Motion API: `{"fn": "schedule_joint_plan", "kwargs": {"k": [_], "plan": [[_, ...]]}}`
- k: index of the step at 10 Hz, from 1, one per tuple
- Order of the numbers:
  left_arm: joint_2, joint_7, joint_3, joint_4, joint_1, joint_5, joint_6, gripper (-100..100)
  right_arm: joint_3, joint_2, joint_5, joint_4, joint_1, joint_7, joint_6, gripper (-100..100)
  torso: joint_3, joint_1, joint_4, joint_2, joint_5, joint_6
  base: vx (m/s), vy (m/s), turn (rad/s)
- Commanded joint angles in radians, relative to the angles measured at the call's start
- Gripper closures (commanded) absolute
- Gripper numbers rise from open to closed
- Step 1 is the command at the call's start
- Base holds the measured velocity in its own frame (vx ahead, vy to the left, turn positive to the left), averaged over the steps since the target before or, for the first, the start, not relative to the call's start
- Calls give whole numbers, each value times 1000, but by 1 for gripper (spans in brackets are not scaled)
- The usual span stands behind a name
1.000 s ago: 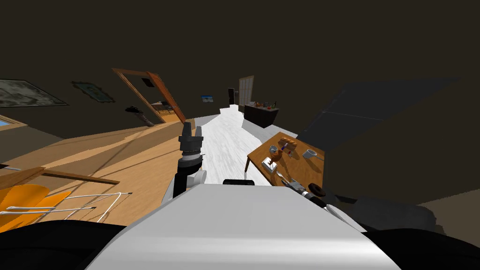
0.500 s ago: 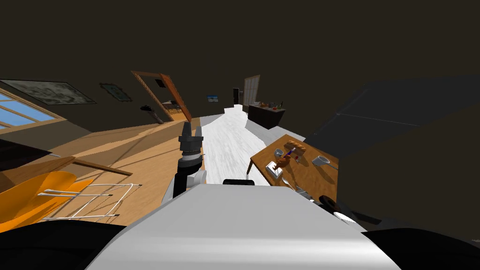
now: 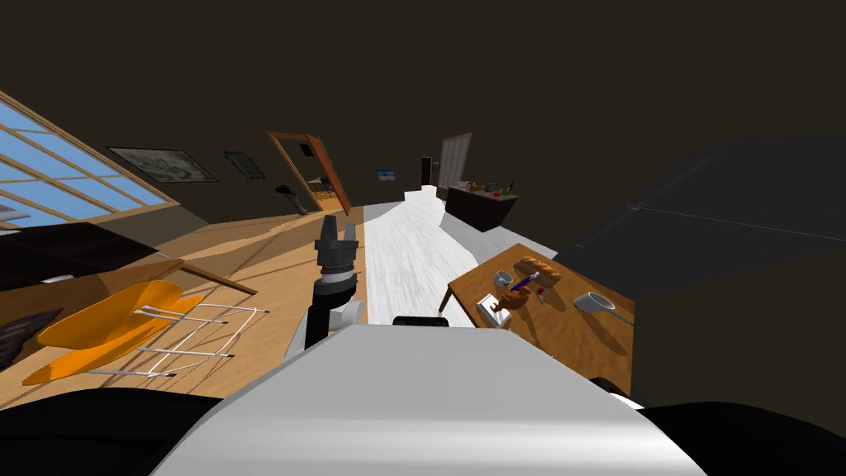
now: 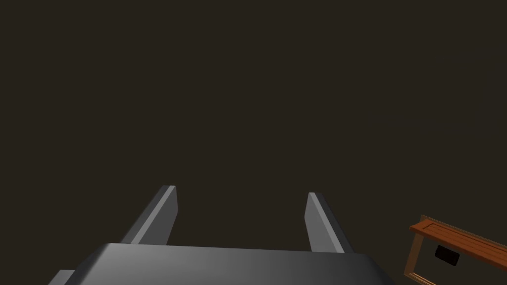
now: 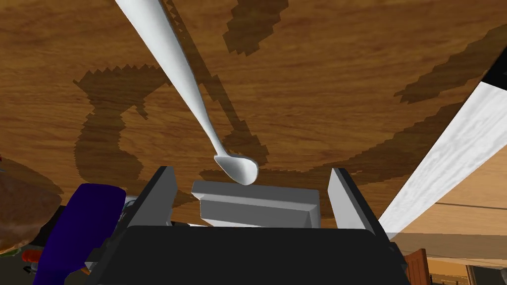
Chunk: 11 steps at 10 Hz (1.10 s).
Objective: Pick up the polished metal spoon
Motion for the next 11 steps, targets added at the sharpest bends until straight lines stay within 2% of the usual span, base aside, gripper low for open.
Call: {"fn": "schedule_joint_plan", "kwargs": {"k": [1, 3, 5, 8, 10, 11], "plan": [[0, 0, 0, 0, 0, 0, 0, 0, 4, -3, 6, 47, -4, 14, -14, -100, 0, 0, 0, 0, 0, 0, 66, 9, 87], [0, 0, 0, 0, 0, 0, 0, 0, 47, -33, 36, 114, 5, 21, -27, -100, 1, -1, 0, 1, 0, 0, 72, 9, 212], [0, 0, 0, 0, 0, 0, 0, 0, 47, -33, 36, 127, 5, 21, -27, -100, 0, -1, 0, 1, 0, 1, 50, 6, 18], [0, 0, 0, 0, 0, 0, 0, 0, 97, -64, 67, 210, 15, 29, -42, -100, 1, 0, 0, 1, 0, 0, 61, 11, 164], [0, 0, 0, 0, 0, 0, 0, 0, 116, -73, 77, 239, 18, 31, -48, -100, 0, -1, 0, 1, 0, 1, 61, 10, 73], [0, 0, 0, 0, 0, 0, 0, 0, 112, -75, 74, 220, 22, 22, -41, -100, 1, 0, 0, 2, 0, 1, 21, 4, 8]]}}
